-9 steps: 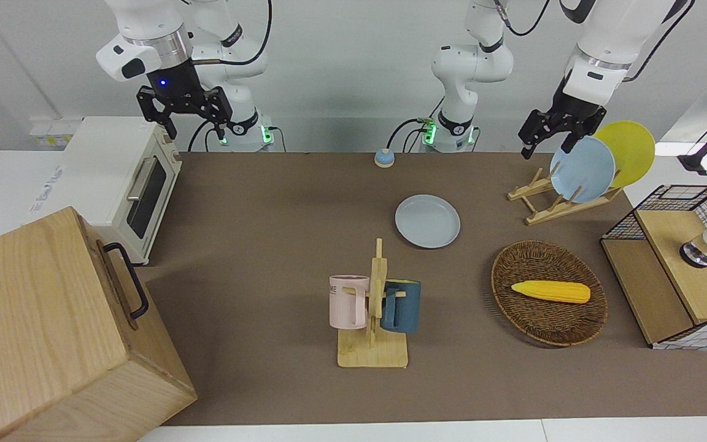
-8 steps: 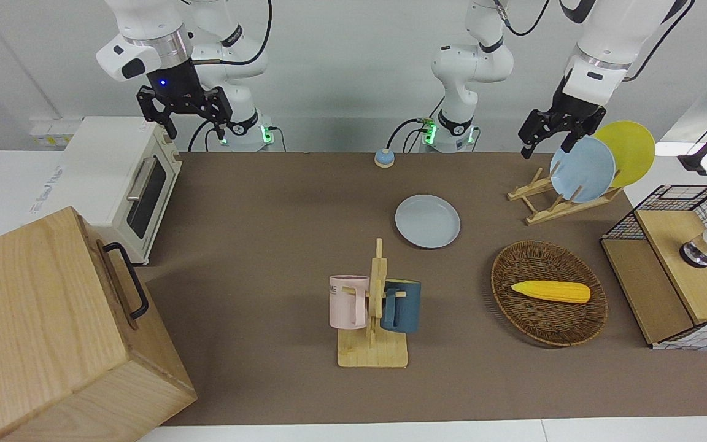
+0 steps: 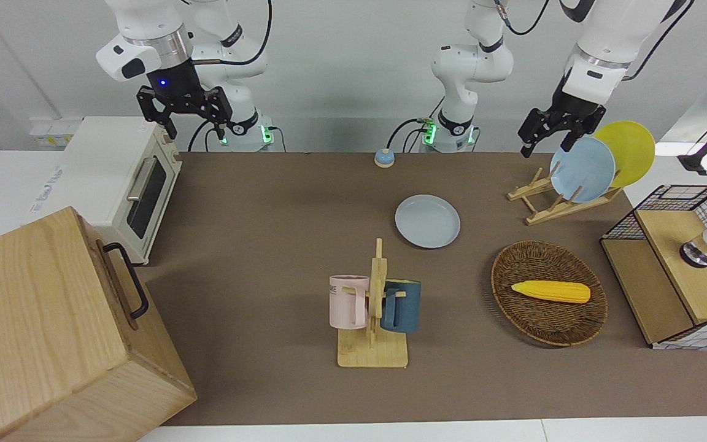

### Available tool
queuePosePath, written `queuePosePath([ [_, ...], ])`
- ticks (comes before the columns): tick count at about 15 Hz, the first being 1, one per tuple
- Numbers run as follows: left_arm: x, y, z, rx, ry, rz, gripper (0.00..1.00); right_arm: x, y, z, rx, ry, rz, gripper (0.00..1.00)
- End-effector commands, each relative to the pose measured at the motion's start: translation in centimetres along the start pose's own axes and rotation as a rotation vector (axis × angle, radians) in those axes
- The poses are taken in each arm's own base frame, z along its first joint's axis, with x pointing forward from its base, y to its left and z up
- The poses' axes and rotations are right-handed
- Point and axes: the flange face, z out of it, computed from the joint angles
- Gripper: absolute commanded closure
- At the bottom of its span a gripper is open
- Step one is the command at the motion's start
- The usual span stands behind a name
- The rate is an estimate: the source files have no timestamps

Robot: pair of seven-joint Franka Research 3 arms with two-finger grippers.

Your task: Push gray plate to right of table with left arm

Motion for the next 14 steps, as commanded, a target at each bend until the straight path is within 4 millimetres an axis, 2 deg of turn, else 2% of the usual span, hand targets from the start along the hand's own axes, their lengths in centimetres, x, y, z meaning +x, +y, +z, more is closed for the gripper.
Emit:
queuePosePath([
  [1,-0.76,-0.59,-0.05,0.021,-0.005,0.009,0.01,0.00,-0.05,-0.14,-0.001,-0.006,-0.003,0.005],
  [14,-0.98,-0.57,0.20,0.022,-0.011,0.012,0.01,0.00,-0.05,-0.14,-0.001,-0.006,-0.003,0.005],
])
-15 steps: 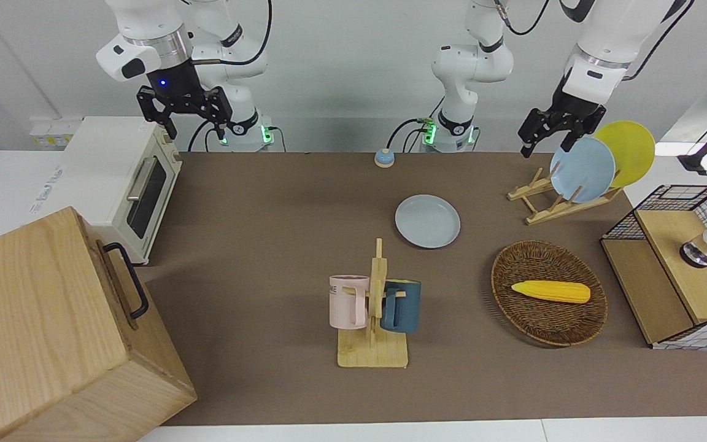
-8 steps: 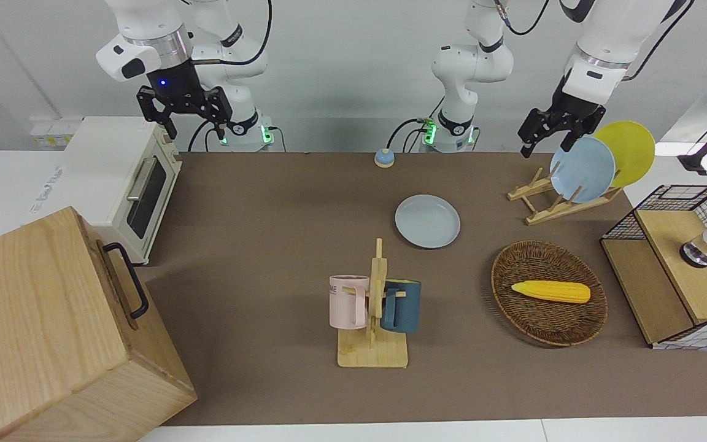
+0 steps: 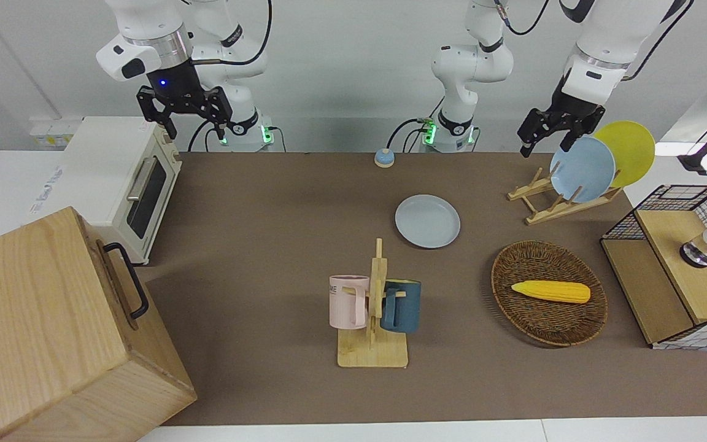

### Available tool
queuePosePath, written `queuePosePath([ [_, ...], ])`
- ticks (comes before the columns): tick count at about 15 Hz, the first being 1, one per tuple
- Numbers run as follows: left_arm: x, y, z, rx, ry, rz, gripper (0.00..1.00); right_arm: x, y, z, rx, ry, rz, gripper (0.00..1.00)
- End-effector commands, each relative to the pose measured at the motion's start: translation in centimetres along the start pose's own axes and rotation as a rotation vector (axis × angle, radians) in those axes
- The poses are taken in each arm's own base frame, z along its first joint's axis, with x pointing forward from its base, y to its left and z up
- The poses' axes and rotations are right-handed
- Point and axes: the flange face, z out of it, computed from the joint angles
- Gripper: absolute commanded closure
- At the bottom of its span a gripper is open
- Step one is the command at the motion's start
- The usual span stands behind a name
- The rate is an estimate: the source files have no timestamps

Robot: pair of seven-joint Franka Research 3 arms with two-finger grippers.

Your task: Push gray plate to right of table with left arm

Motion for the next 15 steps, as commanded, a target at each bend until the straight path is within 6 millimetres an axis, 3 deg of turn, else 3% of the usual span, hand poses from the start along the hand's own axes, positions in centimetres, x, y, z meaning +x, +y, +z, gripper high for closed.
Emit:
queuePosePath([
  [1,-1.0,-0.5,0.2,0.021,-0.004,0.015,0.01,0.0,-0.1,-0.1,-0.002,-0.007,-0.003,0.005],
  [5,-1.5,-0.4,3.4,0.027,-0.038,0.018,0.01,0.0,-0.1,-0.1,-0.002,-0.007,-0.003,0.005],
  [7,-1.8,-0.8,7.8,0.032,-0.093,0.005,0.01,0.0,-0.1,-0.1,-0.002,-0.007,-0.003,0.005],
  [10,-2.4,-0.6,11.2,0.023,-0.124,-0.012,0.01,0.0,-0.1,-0.1,-0.002,-0.007,-0.003,0.005],
  [12,-3.6,-1.4,14.9,0.004,-0.117,-0.028,0.01,0.0,-0.1,-0.1,-0.002,-0.007,-0.003,0.005],
  [15,-4.6,-0.7,17.2,0.009,-0.151,-0.026,0.01,0.0,-0.1,-0.1,-0.001,-0.006,-0.003,0.005],
])
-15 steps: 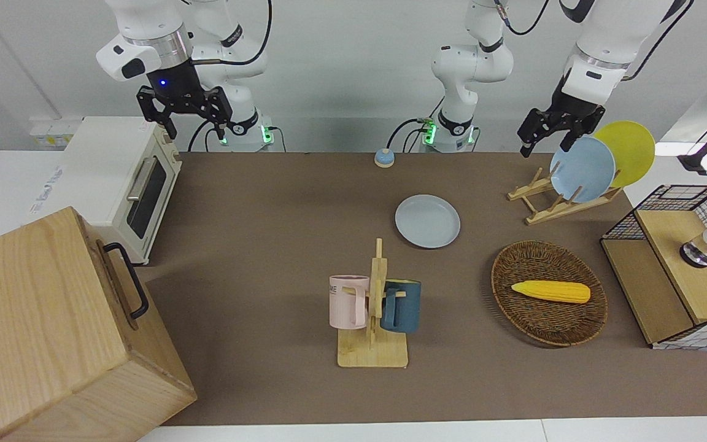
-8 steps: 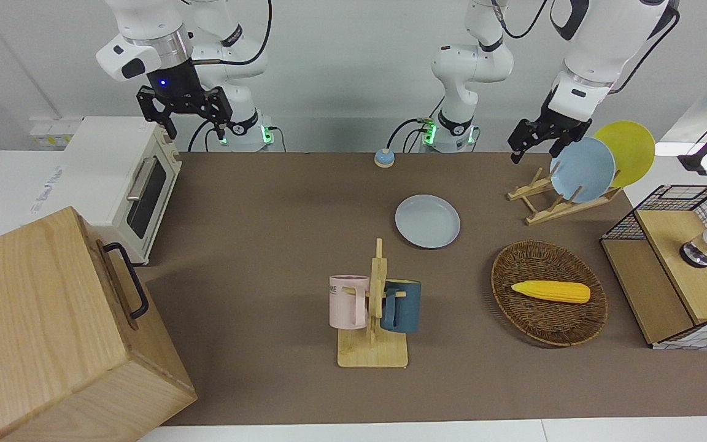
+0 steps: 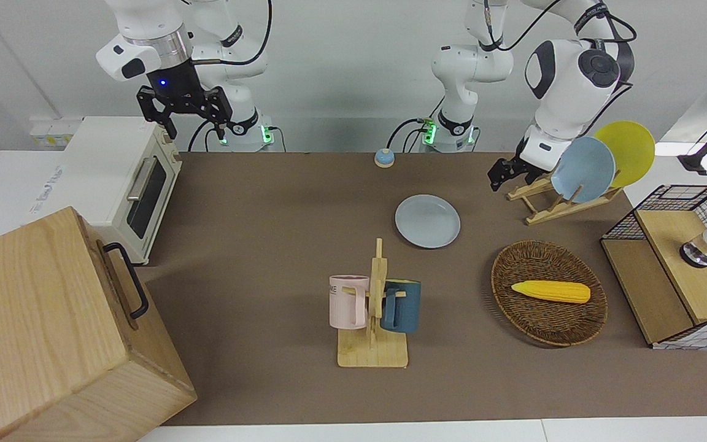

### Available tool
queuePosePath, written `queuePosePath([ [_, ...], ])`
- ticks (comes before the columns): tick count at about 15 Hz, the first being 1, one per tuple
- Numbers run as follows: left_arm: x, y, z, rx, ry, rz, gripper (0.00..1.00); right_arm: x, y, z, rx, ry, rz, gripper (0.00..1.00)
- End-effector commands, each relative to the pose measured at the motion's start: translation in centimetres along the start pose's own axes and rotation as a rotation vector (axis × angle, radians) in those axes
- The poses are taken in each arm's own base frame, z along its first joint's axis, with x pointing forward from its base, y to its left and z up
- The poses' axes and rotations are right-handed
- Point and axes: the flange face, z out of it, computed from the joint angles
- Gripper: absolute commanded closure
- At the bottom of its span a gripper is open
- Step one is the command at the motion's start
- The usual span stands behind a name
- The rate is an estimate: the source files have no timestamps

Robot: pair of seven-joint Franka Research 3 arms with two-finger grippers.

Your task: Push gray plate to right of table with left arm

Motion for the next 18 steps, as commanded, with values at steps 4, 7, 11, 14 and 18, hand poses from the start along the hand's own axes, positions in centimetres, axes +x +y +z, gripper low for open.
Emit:
queuePosePath([
  [4,-2.8,1.6,6.3,-0.020,-0.002,-0.029,0.01,0.0,-0.1,-0.1,-0.002,-0.007,-0.003,0.005],
  [7,-3.3,2.4,10.1,-0.025,-0.008,-0.025,0.01,0.0,-0.1,-0.1,-0.002,-0.007,-0.003,0.005],
  [11,-4.4,2.1,15.0,-0.039,0.004,-0.041,0.01,0.0,-0.1,-0.1,-0.002,-0.007,-0.003,0.005],
  [14,-4.8,3.7,16.3,-0.064,-0.010,-0.059,0.01,0.0,-0.1,-0.1,-0.001,-0.006,-0.003,0.005],
  [18,-5.4,4.8,17.8,-0.059,-0.017,-0.079,0.03,0.0,-0.1,-0.1,-0.002,-0.007,-0.003,0.005],
])
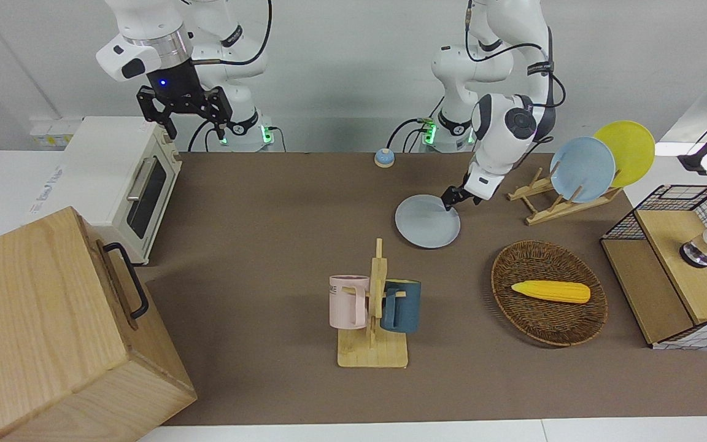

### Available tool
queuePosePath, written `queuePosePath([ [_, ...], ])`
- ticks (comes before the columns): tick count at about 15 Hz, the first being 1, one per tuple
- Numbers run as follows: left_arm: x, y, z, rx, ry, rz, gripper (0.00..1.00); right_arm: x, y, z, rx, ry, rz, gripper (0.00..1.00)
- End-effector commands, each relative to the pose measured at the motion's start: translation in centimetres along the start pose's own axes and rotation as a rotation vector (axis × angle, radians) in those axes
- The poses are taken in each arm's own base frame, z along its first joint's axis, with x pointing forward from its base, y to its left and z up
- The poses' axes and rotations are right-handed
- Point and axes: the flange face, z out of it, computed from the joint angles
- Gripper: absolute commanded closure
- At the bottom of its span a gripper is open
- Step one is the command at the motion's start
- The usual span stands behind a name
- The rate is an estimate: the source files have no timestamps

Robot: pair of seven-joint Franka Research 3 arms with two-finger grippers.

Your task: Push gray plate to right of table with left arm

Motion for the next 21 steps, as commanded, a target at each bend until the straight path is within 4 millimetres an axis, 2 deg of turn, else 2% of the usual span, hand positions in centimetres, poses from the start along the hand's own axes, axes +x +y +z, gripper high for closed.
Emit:
queuePosePath([
  [1,-0.3,0.2,1.5,-0.008,0.005,-0.033,0.05,0.0,-0.1,-0.1,-0.002,-0.007,-0.003,0.005],
  [3,-0.3,0.3,2.1,-0.008,0.005,-0.030,0.07,0.0,-0.1,-0.1,-0.002,-0.007,-0.003,0.005],
  [9,0.0,0.4,3.1,-0.011,0.018,-0.022,0.36,0.0,-0.1,-0.1,-0.002,-0.007,-0.003,0.005],
  [10,0.0,0.4,3.2,-0.012,0.021,-0.023,0.44,0.0,-0.1,-0.1,-0.002,-0.007,-0.003,0.005],
  [14,-0.1,0.2,3.4,-0.014,0.030,-0.025,0.93,0.0,-0.1,-0.1,-0.002,-0.007,-0.003,0.005],
  [15,-0.1,0.2,3.5,-0.015,0.032,-0.025,1.00,0.0,-0.1,-0.1,-0.002,-0.007,-0.003,0.005],
  [21,0.1,-0.1,3.4,-0.014,0.033,-0.023,1.00,0.0,-0.1,-0.1,-0.002,-0.007,-0.003,0.005],
])
